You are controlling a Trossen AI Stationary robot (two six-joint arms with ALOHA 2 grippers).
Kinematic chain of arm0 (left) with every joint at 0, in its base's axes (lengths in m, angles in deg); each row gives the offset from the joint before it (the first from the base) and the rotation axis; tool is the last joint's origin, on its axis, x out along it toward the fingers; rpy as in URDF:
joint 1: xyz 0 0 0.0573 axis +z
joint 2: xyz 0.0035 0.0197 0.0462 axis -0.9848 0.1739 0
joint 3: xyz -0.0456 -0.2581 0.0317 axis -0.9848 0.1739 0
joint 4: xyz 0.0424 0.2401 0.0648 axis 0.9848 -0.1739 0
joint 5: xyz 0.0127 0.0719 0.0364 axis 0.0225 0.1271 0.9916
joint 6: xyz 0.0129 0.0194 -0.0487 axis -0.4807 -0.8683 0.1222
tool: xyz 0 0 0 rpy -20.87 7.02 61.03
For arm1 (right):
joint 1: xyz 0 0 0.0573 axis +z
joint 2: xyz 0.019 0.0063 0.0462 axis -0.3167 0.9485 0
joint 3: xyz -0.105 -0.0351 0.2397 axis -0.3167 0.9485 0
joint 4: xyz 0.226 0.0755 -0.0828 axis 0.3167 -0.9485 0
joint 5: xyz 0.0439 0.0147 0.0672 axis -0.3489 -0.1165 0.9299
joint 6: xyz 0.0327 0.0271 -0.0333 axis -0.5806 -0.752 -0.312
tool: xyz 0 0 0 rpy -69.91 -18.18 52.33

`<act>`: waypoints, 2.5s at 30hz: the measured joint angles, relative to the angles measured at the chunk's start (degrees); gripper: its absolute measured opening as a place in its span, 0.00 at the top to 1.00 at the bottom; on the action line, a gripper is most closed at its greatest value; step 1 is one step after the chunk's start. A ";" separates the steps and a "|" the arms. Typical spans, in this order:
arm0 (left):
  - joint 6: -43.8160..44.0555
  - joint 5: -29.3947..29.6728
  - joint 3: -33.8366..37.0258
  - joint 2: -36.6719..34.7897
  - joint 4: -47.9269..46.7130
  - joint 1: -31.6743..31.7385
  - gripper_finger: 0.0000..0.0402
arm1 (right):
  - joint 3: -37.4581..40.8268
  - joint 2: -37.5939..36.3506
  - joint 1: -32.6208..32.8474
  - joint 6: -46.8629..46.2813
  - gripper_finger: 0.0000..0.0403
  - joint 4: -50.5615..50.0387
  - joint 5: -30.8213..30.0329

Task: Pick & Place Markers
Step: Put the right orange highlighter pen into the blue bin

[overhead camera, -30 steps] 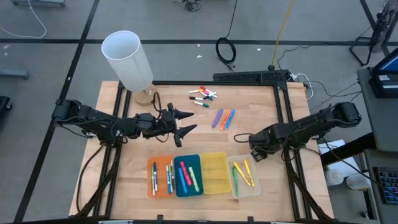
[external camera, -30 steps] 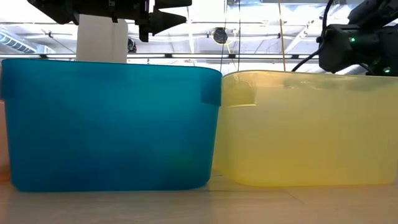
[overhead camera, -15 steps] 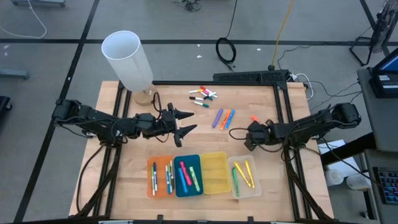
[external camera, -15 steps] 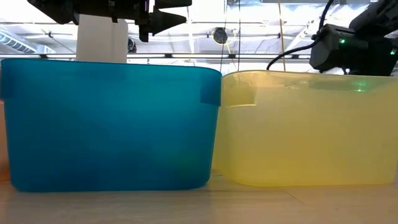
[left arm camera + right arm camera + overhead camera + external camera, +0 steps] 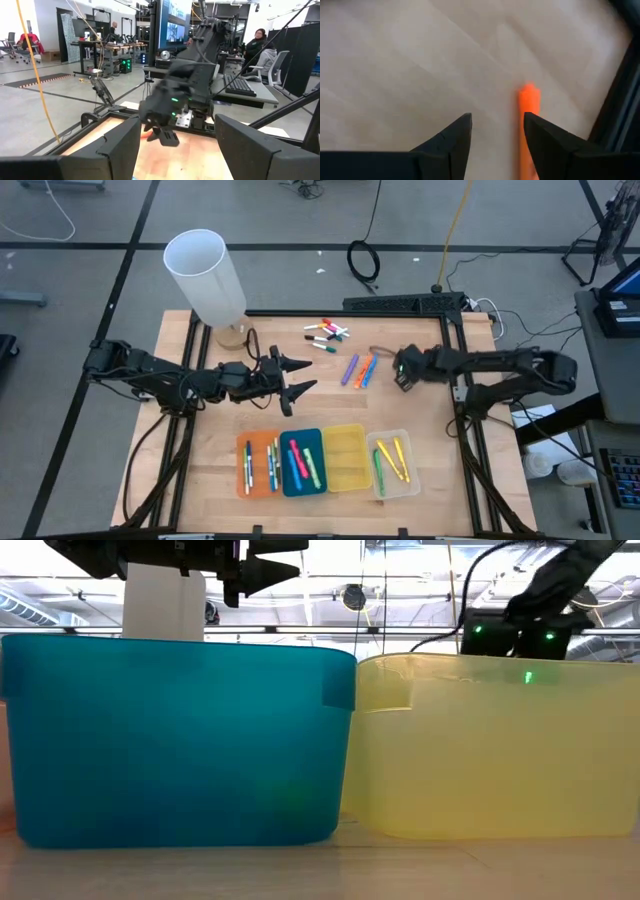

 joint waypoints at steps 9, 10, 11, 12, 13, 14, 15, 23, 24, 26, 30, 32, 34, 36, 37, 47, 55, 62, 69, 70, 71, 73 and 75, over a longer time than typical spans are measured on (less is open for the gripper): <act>0.01 -0.01 0.00 0.01 -0.48 0.00 0.36 | 0.99 -0.03 -21.94 7.66 0.58 -2.60 7.27; -0.01 -0.01 0.02 0.01 -0.46 0.00 0.36 | 0.99 -0.03 -23.53 7.80 0.58 -2.34 7.27; -0.01 -0.01 0.01 0.01 -0.46 0.00 0.36 | 0.99 -0.03 -24.80 7.80 0.58 -2.22 7.27; 0.00 -0.01 0.00 0.01 -0.46 0.00 0.36 | 0.99 -0.03 -25.95 7.80 0.58 -2.00 7.27; 0.00 -0.01 0.02 0.01 -0.46 0.00 0.36 | 0.99 -0.03 -26.93 7.93 0.58 -1.79 7.29; 0.00 -0.01 0.02 0.01 -0.45 0.00 0.36 | 0.99 -0.03 -27.89 8.28 0.58 -1.71 7.38; 0.02 -0.01 0.02 0.01 -0.42 0.00 0.36 | 0.99 -0.05 -28.75 8.46 0.58 -1.70 7.51; 0.03 -0.03 0.02 0.01 -0.43 0.00 0.36 | 0.88 0.56 -29.85 8.21 0.58 -2.18 7.33; 0.04 -0.02 0.02 0.01 -0.42 0.00 0.36 | 0.88 0.56 -29.96 8.20 0.58 -2.28 7.35; 0.04 -0.03 0.02 0.01 -0.44 0.00 0.36 | 0.88 0.53 -30.01 8.15 0.58 -2.39 7.44; 0.02 -0.01 0.02 0.01 -0.42 0.00 0.36 | 0.58 0.53 -30.42 7.61 0.58 -3.16 7.44; 0.02 -0.01 0.02 0.01 -0.42 0.00 0.36 | -0.21 0.53 -30.90 6.14 0.58 -5.29 7.50; 0.02 -0.01 0.02 0.01 -0.42 0.00 0.36 | -0.93 0.57 -30.94 4.91 0.58 -8.05 7.76; 0.02 -0.03 0.02 0.01 -0.42 0.00 0.36 | -2.10 0.58 -30.80 4.32 0.58 -10.69 7.77; 0.02 -0.01 0.02 0.01 -0.42 0.00 0.36 | -2.75 0.58 -30.79 4.03 0.58 -11.92 7.77; 0.07 -0.01 0.02 0.01 -0.39 0.00 0.36 | -3.49 4.39 -31.28 5.37 0.58 -13.44 10.91; 0.07 -0.03 0.02 0.01 -0.44 0.00 0.36 | -3.67 12.65 -31.19 6.39 0.58 -12.47 14.18; -0.09 -0.03 0.02 0.01 -0.44 0.00 0.36 | -3.56 12.21 -29.12 7.99 0.61 -10.23 17.79; -0.07 -0.05 0.02 0.01 -0.70 0.00 0.36 | -3.56 10.71 -27.58 8.80 0.81 -8.81 21.03; -0.04 -0.03 0.02 0.01 -0.70 0.00 0.36 | -3.56 10.70 -27.38 9.57 0.84 -8.60 21.28; -0.04 -0.03 0.02 0.01 -0.70 0.00 0.36 | -3.56 10.70 -27.12 10.23 0.87 -8.46 21.24; -0.04 -0.03 0.02 0.01 -0.79 0.00 0.36 | -3.54 10.68 -26.77 11.64 0.90 -7.72 21.37; -0.04 -0.03 0.02 0.01 -0.77 0.00 0.36 | -3.54 10.68 -26.39 12.57 0.90 -6.86 22.03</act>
